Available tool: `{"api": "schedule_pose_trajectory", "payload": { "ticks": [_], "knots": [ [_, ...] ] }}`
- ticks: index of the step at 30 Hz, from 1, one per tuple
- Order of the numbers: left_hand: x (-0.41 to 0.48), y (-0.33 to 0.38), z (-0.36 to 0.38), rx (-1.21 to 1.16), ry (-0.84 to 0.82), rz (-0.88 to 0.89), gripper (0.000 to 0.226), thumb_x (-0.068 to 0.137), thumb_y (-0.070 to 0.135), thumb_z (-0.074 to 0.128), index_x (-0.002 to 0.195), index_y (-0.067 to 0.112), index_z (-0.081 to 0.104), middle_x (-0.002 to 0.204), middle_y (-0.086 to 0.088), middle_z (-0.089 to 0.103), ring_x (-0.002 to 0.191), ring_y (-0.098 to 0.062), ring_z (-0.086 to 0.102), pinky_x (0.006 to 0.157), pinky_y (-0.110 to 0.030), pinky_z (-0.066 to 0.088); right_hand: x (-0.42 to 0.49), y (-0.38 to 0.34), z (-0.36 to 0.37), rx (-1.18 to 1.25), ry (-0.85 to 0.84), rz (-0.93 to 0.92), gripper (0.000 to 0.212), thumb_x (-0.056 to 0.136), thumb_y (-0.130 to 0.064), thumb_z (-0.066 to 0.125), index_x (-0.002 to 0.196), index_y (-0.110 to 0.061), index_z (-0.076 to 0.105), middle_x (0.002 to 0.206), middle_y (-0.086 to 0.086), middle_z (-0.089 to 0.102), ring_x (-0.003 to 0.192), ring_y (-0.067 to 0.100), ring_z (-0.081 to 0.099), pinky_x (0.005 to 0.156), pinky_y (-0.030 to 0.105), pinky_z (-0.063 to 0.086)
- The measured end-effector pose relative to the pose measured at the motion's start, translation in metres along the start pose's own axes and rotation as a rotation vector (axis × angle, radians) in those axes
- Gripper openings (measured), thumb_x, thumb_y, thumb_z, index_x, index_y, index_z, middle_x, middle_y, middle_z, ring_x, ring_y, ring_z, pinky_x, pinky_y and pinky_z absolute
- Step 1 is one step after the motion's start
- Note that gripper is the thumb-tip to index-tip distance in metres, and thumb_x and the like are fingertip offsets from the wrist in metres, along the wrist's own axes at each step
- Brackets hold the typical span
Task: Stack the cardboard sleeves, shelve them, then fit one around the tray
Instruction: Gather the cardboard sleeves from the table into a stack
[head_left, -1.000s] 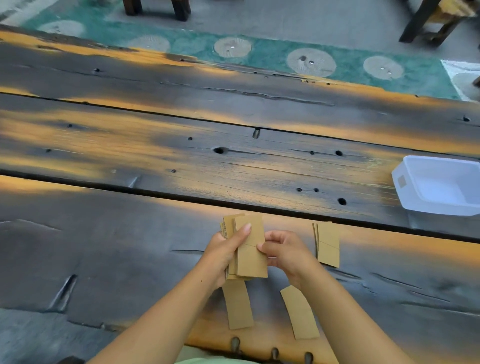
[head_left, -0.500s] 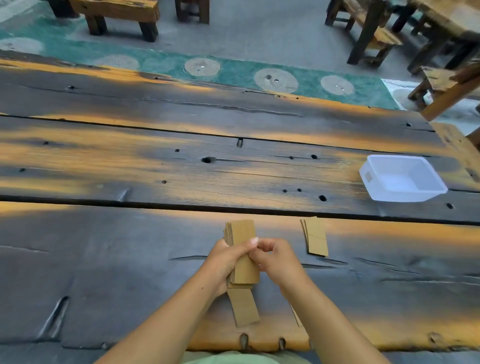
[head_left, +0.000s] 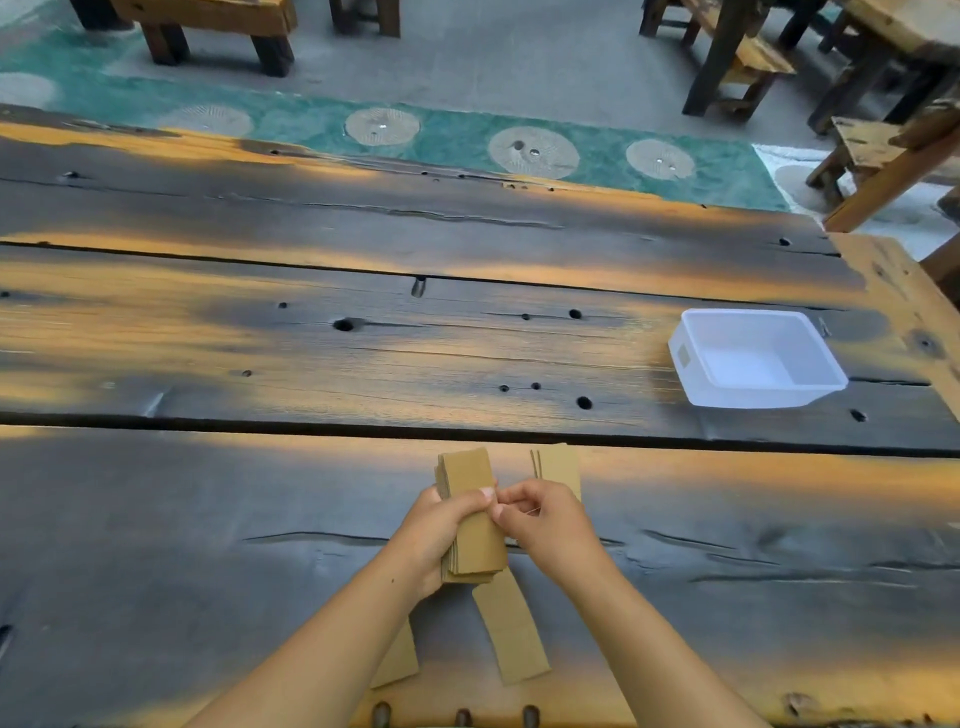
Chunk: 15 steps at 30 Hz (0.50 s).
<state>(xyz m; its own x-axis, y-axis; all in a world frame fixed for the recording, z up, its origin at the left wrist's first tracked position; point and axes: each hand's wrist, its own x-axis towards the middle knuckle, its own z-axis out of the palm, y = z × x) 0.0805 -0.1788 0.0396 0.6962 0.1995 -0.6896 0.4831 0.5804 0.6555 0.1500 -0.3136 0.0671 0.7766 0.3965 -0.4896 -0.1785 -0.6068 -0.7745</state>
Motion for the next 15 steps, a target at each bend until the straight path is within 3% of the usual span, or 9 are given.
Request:
{"api": "schedule_pose_trajectory", "payload": {
  "ticks": [2, 5, 8, 12, 15],
  "knots": [
    [0.014, -0.007, 0.009, -0.039, 0.06, -0.033, 0.034, 0.092, 0.015, 0.068, 0.123, 0.003, 0.063, 0.105, -0.026, 0.077, 0.078, -0.031, 0.076, 0.062, -0.039, 0.062, 0.012, 0.02, -0.015, 0.015, 0.008, 0.048, 0.011, 0.088, -0.019, 0.069, 0.098, -0.019, 0.073, 0.071, -0.012, 0.067, 0.068, -0.001, 0.063, 0.066, 0.013, 0.049],
    [0.033, -0.022, 0.02, -0.067, 0.145, -0.08, 0.027, 0.095, 0.012, 0.065, 0.12, 0.003, 0.059, 0.091, -0.016, 0.081, 0.072, -0.028, 0.078, 0.051, -0.038, 0.06, 0.029, 0.049, -0.036, 0.025, 0.007, 0.152, 0.009, 0.088, -0.016, 0.067, 0.096, -0.019, 0.071, 0.082, 0.001, 0.066, 0.078, 0.017, 0.064, 0.089, 0.038, 0.058],
    [0.05, -0.035, 0.032, -0.046, 0.184, -0.104, 0.028, 0.095, 0.01, 0.066, 0.12, 0.002, 0.058, 0.093, -0.016, 0.081, 0.076, -0.029, 0.079, 0.057, -0.041, 0.062, 0.048, 0.074, -0.056, 0.021, 0.009, 0.237, 0.011, 0.088, -0.013, 0.064, 0.086, -0.024, 0.064, 0.084, 0.005, 0.066, 0.081, 0.024, 0.064, 0.095, 0.05, 0.056],
    [0.069, -0.039, 0.044, -0.035, 0.255, -0.115, 0.036, 0.09, 0.014, 0.072, 0.122, 0.0, 0.06, 0.114, -0.026, 0.074, 0.084, -0.032, 0.071, 0.078, -0.056, 0.059, 0.075, 0.094, -0.071, -0.006, 0.019, 0.265, 0.011, 0.09, -0.015, 0.061, 0.099, -0.02, 0.063, 0.086, 0.001, 0.066, 0.093, 0.03, 0.069, 0.095, 0.05, 0.056],
    [0.084, -0.038, 0.054, -0.015, 0.303, -0.132, 0.046, 0.088, 0.02, 0.076, 0.127, 0.006, 0.056, 0.119, -0.025, 0.069, 0.085, -0.035, 0.068, 0.072, -0.054, 0.06, 0.091, 0.101, -0.076, -0.114, 0.057, 0.217, 0.021, 0.091, -0.014, 0.059, 0.111, -0.016, 0.063, 0.096, 0.002, 0.068, 0.098, 0.028, 0.067, 0.092, 0.043, 0.055]
  ]
}}
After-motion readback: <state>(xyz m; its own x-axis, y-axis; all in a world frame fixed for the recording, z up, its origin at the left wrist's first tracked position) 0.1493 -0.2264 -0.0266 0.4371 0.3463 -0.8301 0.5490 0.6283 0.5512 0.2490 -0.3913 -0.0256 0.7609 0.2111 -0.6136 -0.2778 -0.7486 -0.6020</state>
